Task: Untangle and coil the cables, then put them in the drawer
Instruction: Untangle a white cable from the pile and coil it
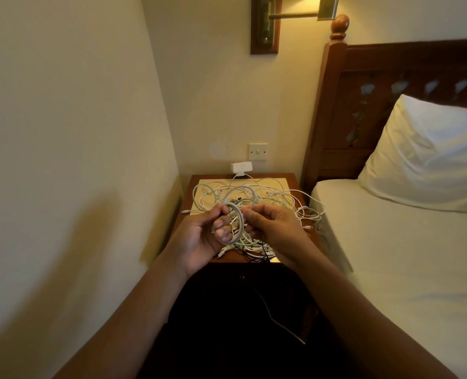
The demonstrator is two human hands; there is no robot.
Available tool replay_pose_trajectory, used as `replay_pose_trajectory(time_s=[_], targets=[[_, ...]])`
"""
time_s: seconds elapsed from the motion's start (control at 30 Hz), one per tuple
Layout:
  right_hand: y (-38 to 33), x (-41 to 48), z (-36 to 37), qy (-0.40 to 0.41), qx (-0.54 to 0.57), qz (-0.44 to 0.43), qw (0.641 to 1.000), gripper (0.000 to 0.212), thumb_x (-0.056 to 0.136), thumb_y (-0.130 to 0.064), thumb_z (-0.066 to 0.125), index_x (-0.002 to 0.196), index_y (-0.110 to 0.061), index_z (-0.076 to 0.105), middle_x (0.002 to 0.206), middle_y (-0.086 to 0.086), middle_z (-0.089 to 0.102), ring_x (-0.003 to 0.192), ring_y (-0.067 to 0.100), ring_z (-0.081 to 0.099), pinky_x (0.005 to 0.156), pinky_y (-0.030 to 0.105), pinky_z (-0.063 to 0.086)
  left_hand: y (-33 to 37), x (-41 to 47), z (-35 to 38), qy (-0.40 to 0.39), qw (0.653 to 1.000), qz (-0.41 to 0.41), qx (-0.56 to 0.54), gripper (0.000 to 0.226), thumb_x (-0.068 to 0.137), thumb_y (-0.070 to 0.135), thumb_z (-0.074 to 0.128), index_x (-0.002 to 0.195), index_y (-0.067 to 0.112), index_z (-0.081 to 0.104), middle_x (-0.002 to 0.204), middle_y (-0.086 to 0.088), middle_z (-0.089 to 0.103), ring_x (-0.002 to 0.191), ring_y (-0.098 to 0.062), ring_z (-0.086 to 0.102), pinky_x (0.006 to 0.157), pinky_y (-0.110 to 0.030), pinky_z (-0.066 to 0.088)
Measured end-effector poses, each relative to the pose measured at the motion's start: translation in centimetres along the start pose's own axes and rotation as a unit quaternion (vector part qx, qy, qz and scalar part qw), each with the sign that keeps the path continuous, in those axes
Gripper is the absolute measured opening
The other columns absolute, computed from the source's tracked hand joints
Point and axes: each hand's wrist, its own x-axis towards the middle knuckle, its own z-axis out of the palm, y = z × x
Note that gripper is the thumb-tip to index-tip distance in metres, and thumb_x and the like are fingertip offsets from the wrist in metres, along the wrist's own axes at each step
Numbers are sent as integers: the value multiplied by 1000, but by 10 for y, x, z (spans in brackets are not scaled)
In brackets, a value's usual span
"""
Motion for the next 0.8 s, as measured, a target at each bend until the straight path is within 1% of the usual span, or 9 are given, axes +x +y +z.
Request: replay_pose_trajectory(time_s=[0.17, 0.37, 0.43, 0.5, 0.6, 0.67, 0.7, 0.73, 0.8], targets=[[7, 1, 1, -14, 109, 73, 991, 18, 98, -14, 63, 108, -3, 74, 79, 4, 66, 63, 8, 56, 58, 17, 50, -5, 3, 0, 126, 967, 35, 219, 33, 108, 26, 45, 87, 6, 59, 69, -4, 52, 63, -16, 49, 67, -32, 48], [7, 2, 0, -64, 136, 177, 973, 24, 105, -12, 52, 119, 1, 67, 84, 7, 68, 63, 10, 57, 56, 19, 51, -9, 1, 3, 141, 934, 52, 323, 31, 110, 23, 42, 94, 6, 61, 67, 5, 63, 61, -7, 59, 65, -26, 51], [4, 1, -3, -98, 147, 188, 966, 26, 105, -18, 52, 118, -1, 66, 83, 5, 68, 66, 11, 56, 59, 21, 50, -13, 4, 0, 158, 914, 79, 365, 32, 109, 27, 46, 100, 4, 66, 82, -1, 68, 77, -16, 61, 76, -33, 50], [1, 0, -4, -114, 144, 183, 966, 27, 102, -26, 56, 112, -5, 68, 80, 3, 64, 67, 11, 54, 62, 23, 45, -17, 5, -2, 174, 889, 107, 409, 30, 108, 31, 48, 95, 14, 69, 88, -3, 70, 83, -22, 62, 78, -36, 51], [3, 2, 0, -84, 9, 136, 987, 23, 97, -31, 68, 104, -9, 71, 81, 1, 59, 67, 9, 51, 63, 26, 41, -22, 7, -4, 165, 850, 139, 481, 29, 106, 39, 50, 96, 21, 71, 89, -3, 71, 87, -28, 65, 84, -49, 54], [5, 4, 3, -38, -178, 55, 982, 16, 99, -30, 67, 100, -15, 73, 80, -4, 63, 68, 9, 53, 65, 28, 42, -22, 10, -6, 172, 806, 156, 544, 27, 106, 37, 51, 96, 21, 70, 89, -4, 70, 88, -28, 65, 80, -52, 53], [5, 5, 3, -24, -308, 1, 951, 15, 102, -28, 63, 98, -18, 73, 81, -5, 67, 71, 11, 57, 66, 30, 45, -22, 11, -7, 184, 775, 168, 581, 27, 105, 36, 52, 94, 18, 68, 88, -3, 68, 86, -26, 64, 76, -51, 52], [8, 7, 2, -21, -433, -44, 900, 16, 104, -24, 58, 98, -18, 72, 83, -3, 69, 76, 14, 61, 69, 34, 49, -20, 12, -7, 199, 747, 180, 608, 28, 105, 35, 53, 91, 16, 67, 86, -2, 66, 85, -23, 62, 72, -47, 50], [11, 9, 1, -24, -568, -77, 819, 19, 104, -16, 53, 99, -13, 71, 88, 4, 72, 83, 24, 65, 77, 43, 56, -11, 14, -12, 224, 718, 200, 628, 27, 105, 32, 53, 88, 15, 67, 83, 2, 62, 80, -19, 60, 69, -41, 46]])
